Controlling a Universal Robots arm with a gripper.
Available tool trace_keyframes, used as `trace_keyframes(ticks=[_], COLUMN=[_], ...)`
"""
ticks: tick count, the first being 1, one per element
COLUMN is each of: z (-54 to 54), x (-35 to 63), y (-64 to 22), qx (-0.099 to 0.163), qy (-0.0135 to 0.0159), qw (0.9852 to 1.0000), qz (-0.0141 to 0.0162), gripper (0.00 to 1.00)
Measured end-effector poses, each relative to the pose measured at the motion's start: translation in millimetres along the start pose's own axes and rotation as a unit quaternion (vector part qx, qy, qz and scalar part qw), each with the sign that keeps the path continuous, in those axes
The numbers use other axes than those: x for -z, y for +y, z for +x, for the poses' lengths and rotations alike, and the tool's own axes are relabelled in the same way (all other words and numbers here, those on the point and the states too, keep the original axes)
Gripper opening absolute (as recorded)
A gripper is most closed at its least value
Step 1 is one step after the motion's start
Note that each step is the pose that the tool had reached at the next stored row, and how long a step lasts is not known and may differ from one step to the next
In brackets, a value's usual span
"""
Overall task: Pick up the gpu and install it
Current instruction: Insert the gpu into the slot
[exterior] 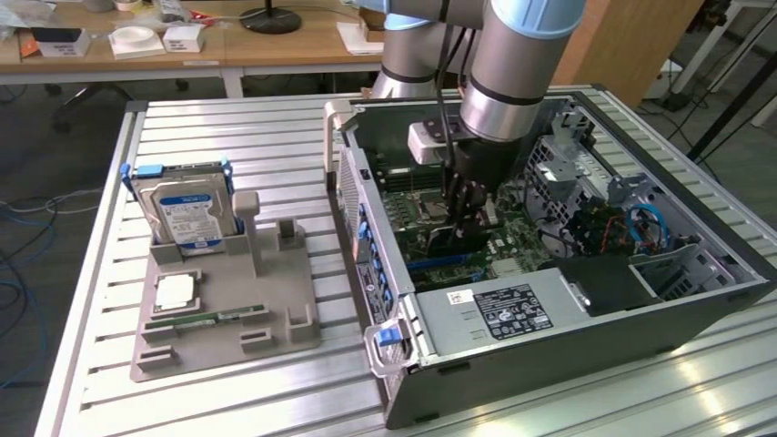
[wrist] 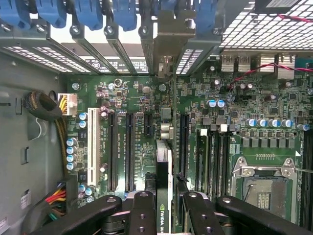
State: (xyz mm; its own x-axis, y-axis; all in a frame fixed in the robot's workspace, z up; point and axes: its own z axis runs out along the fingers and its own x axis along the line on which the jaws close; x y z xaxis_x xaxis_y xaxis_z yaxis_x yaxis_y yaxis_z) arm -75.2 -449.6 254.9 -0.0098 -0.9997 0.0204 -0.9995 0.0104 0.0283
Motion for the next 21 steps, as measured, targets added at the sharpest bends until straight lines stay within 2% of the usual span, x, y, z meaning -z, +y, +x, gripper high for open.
trace_keyframes(ticks=[21], z=[-0.1], x=[-1.9], y=[-0.1], qx=[0.004], qy=[0.0001], qw=[1.0000], qz=[0.0001], gripper=[0.26])
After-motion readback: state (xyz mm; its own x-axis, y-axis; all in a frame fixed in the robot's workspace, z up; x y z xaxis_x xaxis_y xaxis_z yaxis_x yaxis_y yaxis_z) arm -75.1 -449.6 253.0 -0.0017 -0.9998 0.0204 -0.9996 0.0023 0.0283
